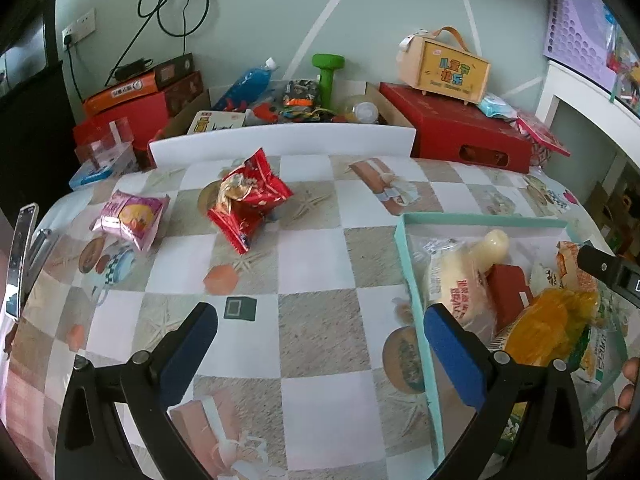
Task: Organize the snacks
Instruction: 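Open left tool over the tray while right tool drops candy packet inside, then move both open tools back over the remaining snacks, then grasp pink-purple bread bag with left tool while right tool grasps red chip bag, then carry pink bread bag with left tool while right tool carries red chip bag to tray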
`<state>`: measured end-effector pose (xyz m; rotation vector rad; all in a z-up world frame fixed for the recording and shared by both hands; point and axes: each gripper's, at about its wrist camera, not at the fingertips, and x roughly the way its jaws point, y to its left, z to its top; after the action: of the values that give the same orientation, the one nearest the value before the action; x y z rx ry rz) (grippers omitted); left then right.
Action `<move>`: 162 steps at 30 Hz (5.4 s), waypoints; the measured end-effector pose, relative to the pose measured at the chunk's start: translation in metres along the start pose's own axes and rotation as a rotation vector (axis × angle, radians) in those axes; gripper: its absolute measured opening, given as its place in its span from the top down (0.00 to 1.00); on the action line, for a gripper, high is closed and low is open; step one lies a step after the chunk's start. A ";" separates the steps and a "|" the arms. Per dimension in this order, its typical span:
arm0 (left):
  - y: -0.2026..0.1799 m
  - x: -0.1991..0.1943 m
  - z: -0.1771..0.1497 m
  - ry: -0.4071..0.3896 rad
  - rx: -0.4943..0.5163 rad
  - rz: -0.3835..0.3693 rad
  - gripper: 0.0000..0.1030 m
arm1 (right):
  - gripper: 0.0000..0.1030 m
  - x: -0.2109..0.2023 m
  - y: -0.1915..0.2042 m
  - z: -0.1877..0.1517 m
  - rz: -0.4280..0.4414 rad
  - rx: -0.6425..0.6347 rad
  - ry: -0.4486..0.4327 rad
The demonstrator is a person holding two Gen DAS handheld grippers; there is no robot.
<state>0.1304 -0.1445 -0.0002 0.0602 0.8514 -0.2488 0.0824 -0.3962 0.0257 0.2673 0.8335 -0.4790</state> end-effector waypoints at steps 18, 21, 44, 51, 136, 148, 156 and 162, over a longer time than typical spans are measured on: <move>0.038 -0.004 0.001 0.001 -0.100 0.034 0.00 | 0.00 -0.013 0.040 0.000 0.025 -0.089 -0.039; 0.051 -0.003 0.001 0.007 -0.130 0.056 0.00 | 0.00 -0.017 0.054 -0.002 0.046 -0.117 -0.048; 0.186 0.004 0.011 -0.095 -0.443 0.172 0.00 | 0.00 -0.016 0.198 -0.032 0.274 -0.362 -0.115; 0.197 0.024 0.040 -0.111 -0.404 0.132 0.00 | 0.00 0.011 0.219 -0.017 0.309 -0.297 -0.119; 0.145 0.011 0.051 -0.091 -0.392 -0.111 0.59 | 0.47 -0.015 0.204 -0.023 0.395 -0.184 -0.054; 0.071 -0.031 0.020 -0.052 -0.283 -0.172 0.59 | 0.47 -0.051 0.134 -0.028 0.334 -0.115 -0.043; 0.021 -0.043 0.000 -0.033 -0.198 -0.238 0.59 | 0.47 -0.062 0.085 -0.033 0.299 -0.047 -0.042; -0.015 -0.042 -0.011 0.002 -0.117 -0.289 0.59 | 0.47 -0.062 0.025 -0.038 0.190 0.025 -0.032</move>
<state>0.0923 -0.1497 0.0251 -0.1727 0.8742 -0.4692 0.0355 -0.3408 0.0493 0.3579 0.7633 -0.3154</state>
